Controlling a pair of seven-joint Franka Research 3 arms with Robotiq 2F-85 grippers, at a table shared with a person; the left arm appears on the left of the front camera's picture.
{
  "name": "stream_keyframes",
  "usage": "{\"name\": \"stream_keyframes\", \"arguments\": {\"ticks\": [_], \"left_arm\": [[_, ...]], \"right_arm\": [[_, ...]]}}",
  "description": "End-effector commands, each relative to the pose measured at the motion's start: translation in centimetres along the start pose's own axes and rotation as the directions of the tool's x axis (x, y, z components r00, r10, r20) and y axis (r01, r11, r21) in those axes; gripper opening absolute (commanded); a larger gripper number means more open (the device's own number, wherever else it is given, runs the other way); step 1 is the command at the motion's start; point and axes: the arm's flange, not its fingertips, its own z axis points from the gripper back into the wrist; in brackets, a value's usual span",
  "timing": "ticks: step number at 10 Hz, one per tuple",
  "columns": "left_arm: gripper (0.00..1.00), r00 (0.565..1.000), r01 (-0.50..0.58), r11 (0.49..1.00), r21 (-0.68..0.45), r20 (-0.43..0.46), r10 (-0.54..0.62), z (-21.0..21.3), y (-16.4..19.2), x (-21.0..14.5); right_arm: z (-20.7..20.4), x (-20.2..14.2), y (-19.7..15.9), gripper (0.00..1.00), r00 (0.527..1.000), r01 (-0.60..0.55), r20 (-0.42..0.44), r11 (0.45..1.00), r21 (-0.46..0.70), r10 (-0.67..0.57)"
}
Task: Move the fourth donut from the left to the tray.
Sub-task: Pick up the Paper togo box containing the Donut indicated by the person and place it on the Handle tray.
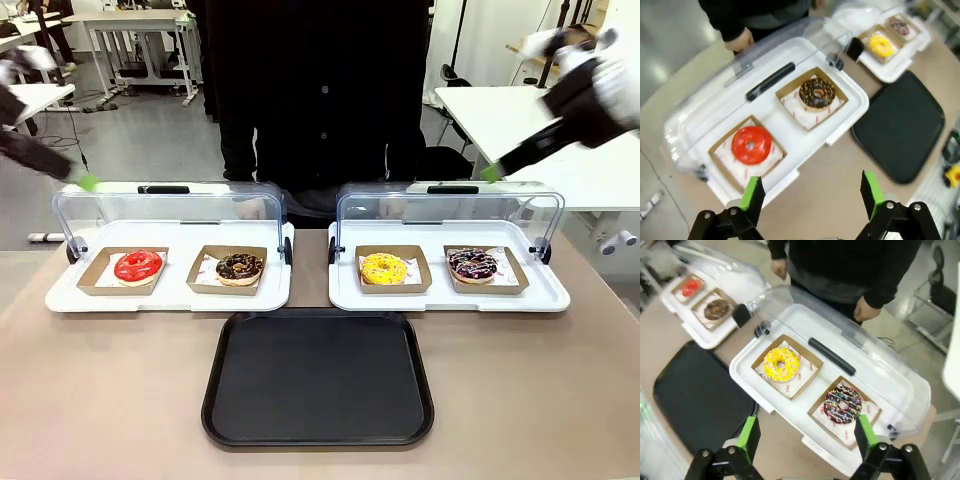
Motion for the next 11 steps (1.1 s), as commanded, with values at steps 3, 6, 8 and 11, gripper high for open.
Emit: {"name": "stream_keyframes", "arguments": {"ticks": [3, 6, 8, 11], "left_arm": [[1.0, 0.97, 0.175, 0.968, -0.183, 0.2, -0.137, 6.0, 9.2, -9.2], [1.0, 0.916, 0.242, 0.958, -0.156, 0.363, -0.173, 6.2, 10.1, -12.8], [1.0, 0.905, 0.236, 0.96, -0.148, 0.395, -0.161, 5.3, 8.7, -12.6], [1.0, 0.9, 0.222, 0.96, -0.17, 0.415, -0.134, 3.7, 7.5, -11.8]], "right_arm": [[5.6, -8.7, -11.6, 1.0, 0.976, -0.049, 0.219, 0.973, 0.228, -0.002], [8.0, -14.5, -16.6, 1.0, 0.925, -0.057, 0.378, 0.963, 0.264, -0.049], [8.4, -16.1, -17.6, 1.0, 0.91, -0.042, 0.407, 0.957, 0.286, -0.082], [8.7, -16.0, -17.8, 1.0, 0.9, -0.072, 0.43, 0.951, 0.3, -0.068]]}}
